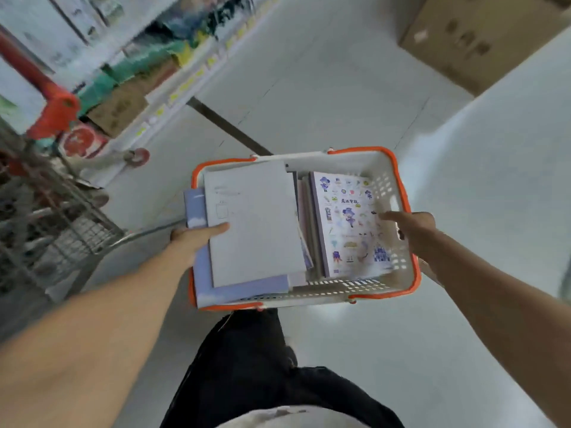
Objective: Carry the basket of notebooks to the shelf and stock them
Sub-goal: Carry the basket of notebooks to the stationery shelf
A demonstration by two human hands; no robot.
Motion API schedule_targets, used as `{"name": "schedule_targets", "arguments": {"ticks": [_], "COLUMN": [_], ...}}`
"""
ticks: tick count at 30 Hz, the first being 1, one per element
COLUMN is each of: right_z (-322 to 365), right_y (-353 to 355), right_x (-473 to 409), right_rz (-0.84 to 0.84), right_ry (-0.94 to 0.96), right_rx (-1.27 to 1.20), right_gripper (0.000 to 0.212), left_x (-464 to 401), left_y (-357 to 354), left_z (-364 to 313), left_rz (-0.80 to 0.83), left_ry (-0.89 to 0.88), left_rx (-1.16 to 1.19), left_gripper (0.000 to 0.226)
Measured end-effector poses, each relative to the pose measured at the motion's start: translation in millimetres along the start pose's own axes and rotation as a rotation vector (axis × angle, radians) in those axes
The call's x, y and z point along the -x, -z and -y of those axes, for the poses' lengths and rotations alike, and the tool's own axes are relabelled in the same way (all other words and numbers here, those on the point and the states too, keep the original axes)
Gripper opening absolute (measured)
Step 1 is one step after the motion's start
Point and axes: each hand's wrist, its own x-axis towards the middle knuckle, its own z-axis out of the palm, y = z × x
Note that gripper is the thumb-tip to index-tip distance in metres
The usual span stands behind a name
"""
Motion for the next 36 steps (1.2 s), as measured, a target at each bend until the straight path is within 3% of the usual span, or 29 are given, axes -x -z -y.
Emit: {"name": "schedule_targets", "arguments": {"ticks": [3,10,14,21,26,31,34,36], "right_z": [59,208,298,497,666,818,898,947], "right_y": [25,73,91,121,129,122,124,130], "right_x": [-52,-190,-283,-417,-501,-593,-649,-688], "right_rz": [-0.089,-0.132,-0.099,-0.013,-0.018,0.000,-0.019,-0.015], "right_ry": [-0.056,-0.133,-0.164,-0.112,-0.059,-0.022,-0.026,-0.020], "right_rx": [-0.009,-0.138,-0.215,-0.227,-0.186,-0.163,-0.163,-0.159], "right_gripper": [0.037,0.039,0.040,0.033,0.034,0.032,0.030,0.028], "left_x": [-34,-151,-196,-250,-326,-401,-437,-460], "left_y": [-70,-195,-280,-393,-439,-496,-536,-561], "left_z": [-90,-284,-404,-605,-732,-858,-930,-976], "left_rz": [0.035,0.076,0.002,-0.074,-0.079,-0.089,-0.103,-0.114], "left_ry": [0.004,0.044,-0.030,-0.034,-0.012,-0.023,-0.005,0.023], "left_rx": [-0.080,-0.245,-0.300,-0.340,-0.296,-0.245,-0.219,-0.230], "left_gripper": [0.084,0.098,0.105,0.097,0.127,0.130,0.091,0.083]}}
